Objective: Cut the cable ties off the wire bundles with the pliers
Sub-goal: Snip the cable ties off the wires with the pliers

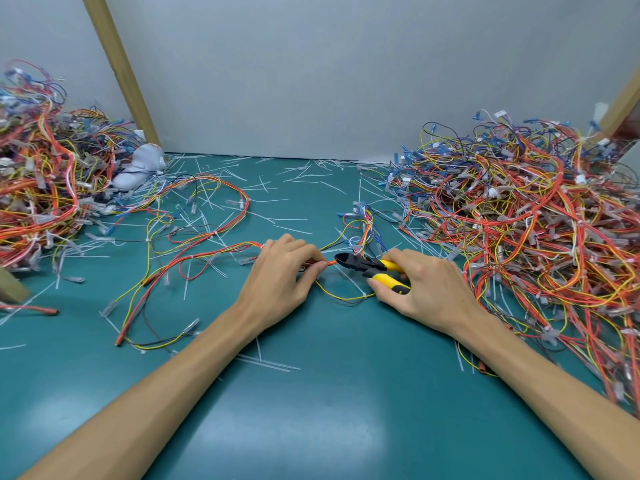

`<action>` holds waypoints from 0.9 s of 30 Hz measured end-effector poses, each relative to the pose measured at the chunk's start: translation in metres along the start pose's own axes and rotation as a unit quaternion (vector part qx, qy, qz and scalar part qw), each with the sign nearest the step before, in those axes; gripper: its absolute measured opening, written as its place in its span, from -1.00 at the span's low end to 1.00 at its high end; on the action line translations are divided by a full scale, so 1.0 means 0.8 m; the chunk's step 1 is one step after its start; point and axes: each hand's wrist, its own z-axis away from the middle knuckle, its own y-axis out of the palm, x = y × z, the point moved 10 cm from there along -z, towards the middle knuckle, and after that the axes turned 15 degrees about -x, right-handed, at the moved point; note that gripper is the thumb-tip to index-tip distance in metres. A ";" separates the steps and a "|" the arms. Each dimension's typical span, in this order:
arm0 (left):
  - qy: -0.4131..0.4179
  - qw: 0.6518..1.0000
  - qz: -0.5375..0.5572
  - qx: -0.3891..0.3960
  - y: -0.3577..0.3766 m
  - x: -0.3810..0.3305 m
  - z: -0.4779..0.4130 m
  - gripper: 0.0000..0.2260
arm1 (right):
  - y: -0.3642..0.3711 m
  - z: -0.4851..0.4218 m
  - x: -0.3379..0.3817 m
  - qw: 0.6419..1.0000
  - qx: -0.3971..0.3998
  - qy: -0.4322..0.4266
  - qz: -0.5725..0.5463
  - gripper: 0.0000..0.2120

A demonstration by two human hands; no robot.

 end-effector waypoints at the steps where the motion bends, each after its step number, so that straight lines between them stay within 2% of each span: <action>1: -0.001 1.000 0.001 0.000 0.000 0.000 0.000 -0.90 | 0.000 0.000 -0.001 1.000 0.001 0.002 0.001 -0.67; 8: -0.020 0.999 0.027 0.018 0.004 0.002 0.002 -0.90 | 0.003 0.001 -0.005 1.000 0.008 0.010 0.001 -0.66; 11: -0.049 0.994 0.099 0.027 -0.001 -0.001 0.001 -0.81 | 0.002 0.000 -0.011 1.000 0.004 0.022 0.004 -0.69; 14: -0.091 0.984 0.151 -0.002 -0.020 0.006 -0.004 -0.76 | 0.000 -0.002 -0.023 0.999 0.001 0.047 0.020 -0.67; 16: -0.098 0.987 0.129 -0.017 -0.029 0.018 -0.008 -0.77 | -0.002 -0.003 -0.031 0.998 -0.004 0.063 0.026 -0.67; 20: -0.077 0.996 0.024 0.027 -0.031 0.041 -0.010 -0.67 | -0.003 -0.005 -0.036 0.997 -0.012 0.073 0.030 -0.71; 24: -0.065 0.996 0.012 0.058 -0.035 0.048 -0.011 -0.76 | -0.002 -0.005 -0.040 0.996 -0.011 0.086 0.022 -0.70; 27: -0.022 0.997 -0.019 0.065 -0.029 0.042 -0.009 -0.80 | 0.000 -0.004 -0.044 0.994 -0.017 0.104 0.018 -0.69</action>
